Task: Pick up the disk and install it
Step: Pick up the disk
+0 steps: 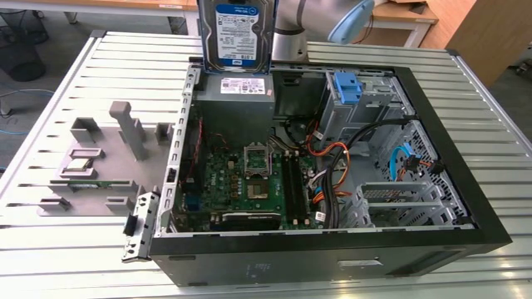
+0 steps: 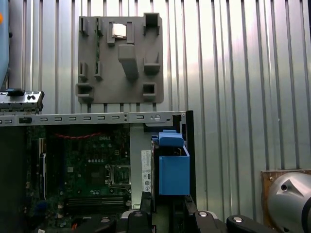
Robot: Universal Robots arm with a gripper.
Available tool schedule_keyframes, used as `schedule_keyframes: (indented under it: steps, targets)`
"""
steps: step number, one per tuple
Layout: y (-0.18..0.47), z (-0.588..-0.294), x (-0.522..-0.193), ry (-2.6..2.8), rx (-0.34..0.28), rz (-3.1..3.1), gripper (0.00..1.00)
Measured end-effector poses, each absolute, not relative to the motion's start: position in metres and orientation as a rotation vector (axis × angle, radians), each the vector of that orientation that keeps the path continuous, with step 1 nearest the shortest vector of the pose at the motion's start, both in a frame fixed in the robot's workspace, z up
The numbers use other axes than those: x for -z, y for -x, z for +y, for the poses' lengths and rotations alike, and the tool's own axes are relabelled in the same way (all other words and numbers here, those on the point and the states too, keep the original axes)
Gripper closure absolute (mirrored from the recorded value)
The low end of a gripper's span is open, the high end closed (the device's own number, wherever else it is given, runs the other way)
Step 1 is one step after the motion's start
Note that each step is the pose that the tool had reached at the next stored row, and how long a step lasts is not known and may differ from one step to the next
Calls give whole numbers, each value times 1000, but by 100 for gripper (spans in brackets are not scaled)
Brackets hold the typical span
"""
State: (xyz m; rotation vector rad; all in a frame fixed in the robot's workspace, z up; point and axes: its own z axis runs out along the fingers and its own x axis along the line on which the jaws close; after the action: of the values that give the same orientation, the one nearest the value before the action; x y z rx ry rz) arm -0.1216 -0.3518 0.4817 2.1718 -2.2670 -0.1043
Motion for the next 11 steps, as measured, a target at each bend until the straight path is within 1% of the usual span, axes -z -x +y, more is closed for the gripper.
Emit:
schedule_keyframes:
  steps: [11]
  targets:
    - [110,-352,-482,-2172,104,-2267,65]
